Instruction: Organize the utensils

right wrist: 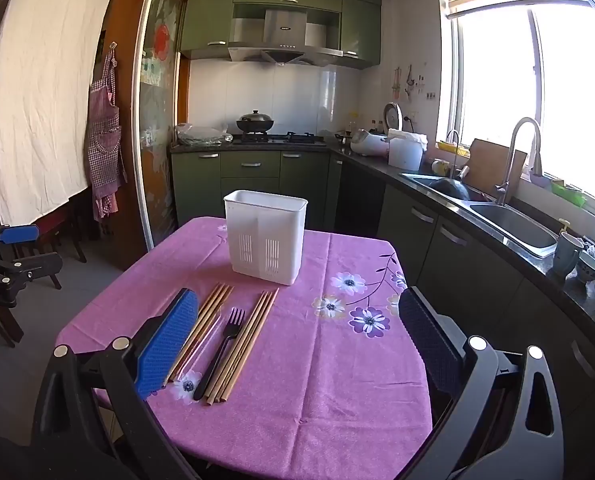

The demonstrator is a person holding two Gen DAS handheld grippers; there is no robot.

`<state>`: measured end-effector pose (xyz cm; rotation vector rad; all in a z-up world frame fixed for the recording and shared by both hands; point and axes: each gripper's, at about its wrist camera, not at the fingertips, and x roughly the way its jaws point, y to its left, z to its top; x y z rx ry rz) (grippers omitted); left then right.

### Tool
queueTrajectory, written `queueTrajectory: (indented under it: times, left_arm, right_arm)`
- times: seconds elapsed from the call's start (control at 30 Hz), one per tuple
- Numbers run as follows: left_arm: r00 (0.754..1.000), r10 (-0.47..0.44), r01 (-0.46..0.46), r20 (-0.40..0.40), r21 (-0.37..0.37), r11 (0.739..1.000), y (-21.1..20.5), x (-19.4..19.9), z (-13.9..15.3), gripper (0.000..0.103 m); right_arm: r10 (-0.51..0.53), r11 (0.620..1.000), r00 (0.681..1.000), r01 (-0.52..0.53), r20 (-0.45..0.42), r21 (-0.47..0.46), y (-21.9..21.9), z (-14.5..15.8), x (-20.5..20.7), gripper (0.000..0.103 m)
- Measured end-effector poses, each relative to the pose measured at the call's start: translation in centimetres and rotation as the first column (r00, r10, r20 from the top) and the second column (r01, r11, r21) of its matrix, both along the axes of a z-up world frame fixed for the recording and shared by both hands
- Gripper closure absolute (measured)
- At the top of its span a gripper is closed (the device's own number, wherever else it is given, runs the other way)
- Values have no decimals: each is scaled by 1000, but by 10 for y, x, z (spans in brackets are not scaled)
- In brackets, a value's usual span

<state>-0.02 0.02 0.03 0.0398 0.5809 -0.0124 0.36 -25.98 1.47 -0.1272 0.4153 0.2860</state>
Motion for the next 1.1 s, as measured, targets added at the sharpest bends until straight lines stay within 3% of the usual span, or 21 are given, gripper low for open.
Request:
queueTrajectory:
  times: [1.1]
  left_arm:
    - [1000, 7, -7, 3, 8, 1000, 4, 5, 4, 6]
  right_arm:
    - [1, 1000, 1000, -1, -12, -2, -3, -8, 5, 4]
